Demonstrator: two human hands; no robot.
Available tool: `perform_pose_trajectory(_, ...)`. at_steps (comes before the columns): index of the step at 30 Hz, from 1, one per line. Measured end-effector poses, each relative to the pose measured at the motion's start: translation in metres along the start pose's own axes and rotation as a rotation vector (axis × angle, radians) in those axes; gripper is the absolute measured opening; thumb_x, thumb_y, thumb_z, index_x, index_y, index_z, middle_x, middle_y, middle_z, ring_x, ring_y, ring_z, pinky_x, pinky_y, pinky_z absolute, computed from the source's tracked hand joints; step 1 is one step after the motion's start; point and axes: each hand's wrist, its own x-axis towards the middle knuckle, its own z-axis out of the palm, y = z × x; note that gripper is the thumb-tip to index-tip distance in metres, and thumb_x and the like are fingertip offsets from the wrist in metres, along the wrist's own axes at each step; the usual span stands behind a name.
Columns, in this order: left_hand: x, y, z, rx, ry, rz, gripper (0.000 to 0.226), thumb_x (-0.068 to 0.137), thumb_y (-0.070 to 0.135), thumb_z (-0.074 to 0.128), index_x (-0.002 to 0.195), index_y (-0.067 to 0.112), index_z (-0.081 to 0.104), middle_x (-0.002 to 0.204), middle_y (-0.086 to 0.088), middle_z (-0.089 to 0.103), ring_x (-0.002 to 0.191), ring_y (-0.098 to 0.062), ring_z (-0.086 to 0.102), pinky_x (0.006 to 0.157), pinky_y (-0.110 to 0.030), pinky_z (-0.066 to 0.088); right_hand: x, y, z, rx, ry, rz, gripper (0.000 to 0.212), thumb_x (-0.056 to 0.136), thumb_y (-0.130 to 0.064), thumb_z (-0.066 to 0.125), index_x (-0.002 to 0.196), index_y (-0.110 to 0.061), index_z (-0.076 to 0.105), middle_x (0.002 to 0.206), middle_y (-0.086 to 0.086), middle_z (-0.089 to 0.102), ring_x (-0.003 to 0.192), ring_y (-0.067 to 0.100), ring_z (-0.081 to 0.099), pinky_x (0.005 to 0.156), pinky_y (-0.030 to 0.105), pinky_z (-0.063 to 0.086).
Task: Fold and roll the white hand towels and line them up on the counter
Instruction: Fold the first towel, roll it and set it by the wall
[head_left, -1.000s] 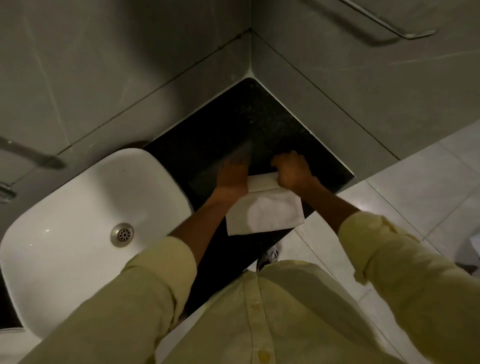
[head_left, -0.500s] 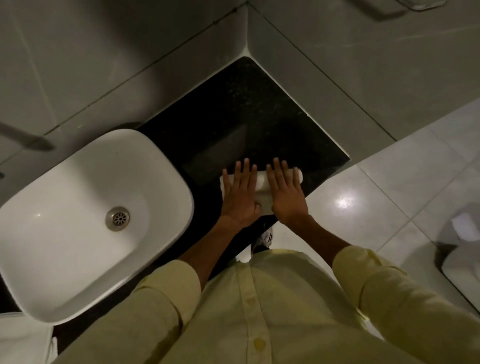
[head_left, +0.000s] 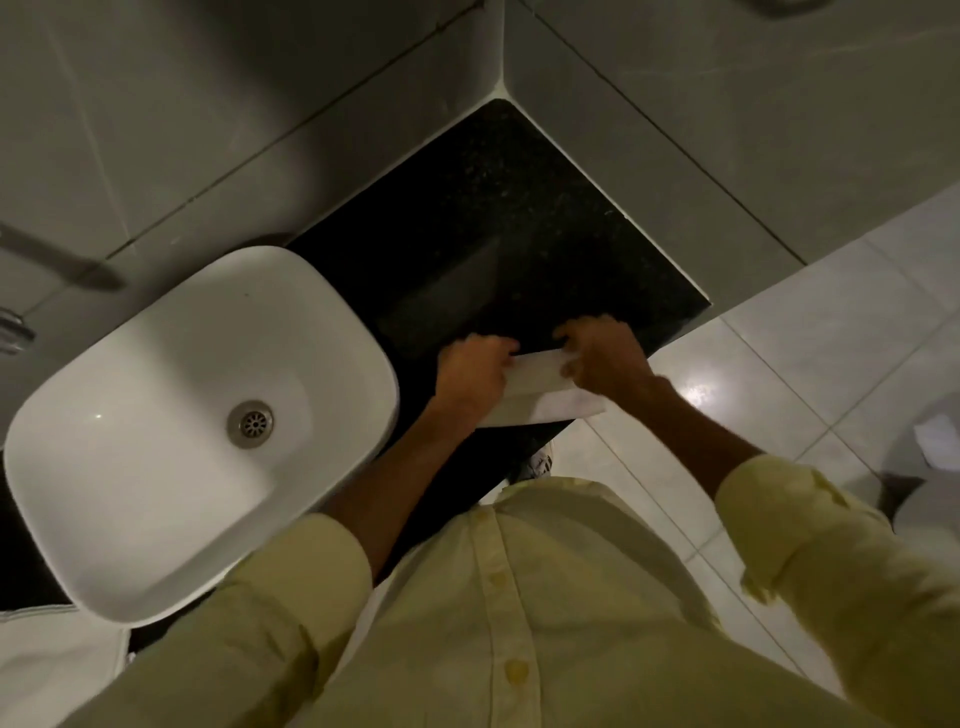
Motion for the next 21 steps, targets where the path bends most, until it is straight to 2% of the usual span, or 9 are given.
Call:
perform_pose_trajectory(1, 0.011, -0.004, -0.006, -0.048, -0.057, 0.006, 0.054, 0.082, 0.019, 0.066, 0.134, 0.030, 0.055, 0.122, -0.004, 0.067, 0.113, -0.027, 0.063, 0.095, -0.042, 0.052, 0.012, 0.003, -0.006, -0.028, -0.087, 0.002, 0.057, 0.084, -0.030, 0.071, 0.137, -0.027, 0.052, 0.133, 0.004, 0.055, 0.124, 0.027, 0.046, 0.105, 0.042, 0.037)
perform_pose_trajectory(3, 0.026, -0.011, -0.012, -0.103, -0.289, 0.007, 0.071, 0.077, 0.025, 0.077, 0.141, 0.024, 0.047, 0.138, -0.008, 0.055, 0.126, -0.030, 0.052, 0.105, -0.043, 0.045, 0.027, 0.013, -0.009, -0.037, -0.253, -0.031, 0.057, 0.084, -0.037, 0.069, 0.138, -0.032, 0.050, 0.142, 0.002, 0.047, 0.130, 0.027, 0.041, 0.110, 0.040, 0.034)
perform_pose_trajectory(5, 0.033, -0.018, -0.012, -0.157, -0.494, 0.002, 0.070, 0.075, 0.027, 0.081, 0.138, 0.022, 0.050, 0.140, -0.007, 0.053, 0.124, -0.026, 0.054, 0.102, -0.036, 0.047, 0.023, 0.020, -0.005, 0.080, -0.355, -0.039, 0.052, 0.086, -0.034, 0.069, 0.135, -0.030, 0.053, 0.140, 0.003, 0.050, 0.126, 0.024, 0.045, 0.106, 0.035, 0.038)
perform_pose_trajectory(7, 0.028, -0.022, -0.006, -0.238, -0.564, 0.010, 0.068, 0.072, 0.026, 0.083, 0.131, 0.025, 0.050, 0.133, -0.005, 0.056, 0.117, -0.024, 0.057, 0.093, -0.035, 0.051, 0.005, 0.020, -0.001, 0.175, -0.356, -0.060, 0.055, 0.083, -0.031, 0.073, 0.133, -0.024, 0.050, 0.134, 0.006, 0.054, 0.119, 0.024, 0.051, 0.099, 0.034, 0.043)
perform_pose_trajectory(9, 0.016, -0.022, 0.005, -0.236, -0.547, 0.038, 0.068, 0.069, 0.024, 0.084, 0.124, 0.026, 0.044, 0.125, -0.005, 0.056, 0.109, -0.026, 0.059, 0.086, -0.037, 0.054, -0.017, 0.017, 0.008, 0.177, -0.260, -0.107, 0.060, 0.078, -0.029, 0.078, 0.129, -0.022, 0.048, 0.127, 0.007, 0.057, 0.113, 0.025, 0.055, 0.097, 0.038, 0.046)
perform_pose_trajectory(11, 0.004, -0.019, 0.017, -0.178, -0.466, 0.085, 0.070, 0.067, 0.021, 0.082, 0.122, 0.025, 0.040, 0.122, -0.006, 0.055, 0.107, -0.027, 0.059, 0.086, -0.039, 0.053, -0.034, 0.016, 0.020, 0.135, -0.124, -0.158, 0.063, 0.072, -0.030, 0.082, 0.125, -0.021, 0.049, 0.122, 0.005, 0.059, 0.110, 0.025, 0.057, 0.097, 0.041, 0.045)
perform_pose_trajectory(16, 0.007, -0.022, 0.025, -0.029, -0.295, 0.155, 0.085, 0.068, 0.021, 0.076, 0.143, 0.023, 0.035, 0.135, -0.008, 0.044, 0.123, -0.031, 0.044, 0.102, -0.050, 0.041, -0.025, 0.016, 0.027, 0.128, 0.063, -0.180, 0.068, 0.065, -0.027, 0.084, 0.124, -0.019, 0.051, 0.120, 0.005, 0.060, 0.109, 0.025, 0.056, 0.098, 0.041, 0.041)
perform_pose_trajectory(21, 0.017, -0.025, 0.025, 0.023, -0.021, 0.186, 0.084, 0.064, 0.010, 0.073, 0.142, 0.024, 0.043, 0.123, -0.010, 0.050, 0.113, -0.031, 0.048, 0.097, -0.046, 0.040, -0.015, 0.014, 0.041, 0.006, 0.242, -0.146, 0.059, 0.068, -0.030, 0.082, 0.119, -0.016, 0.056, 0.125, 0.010, 0.060, 0.114, 0.030, 0.054, 0.100, 0.045, 0.038)
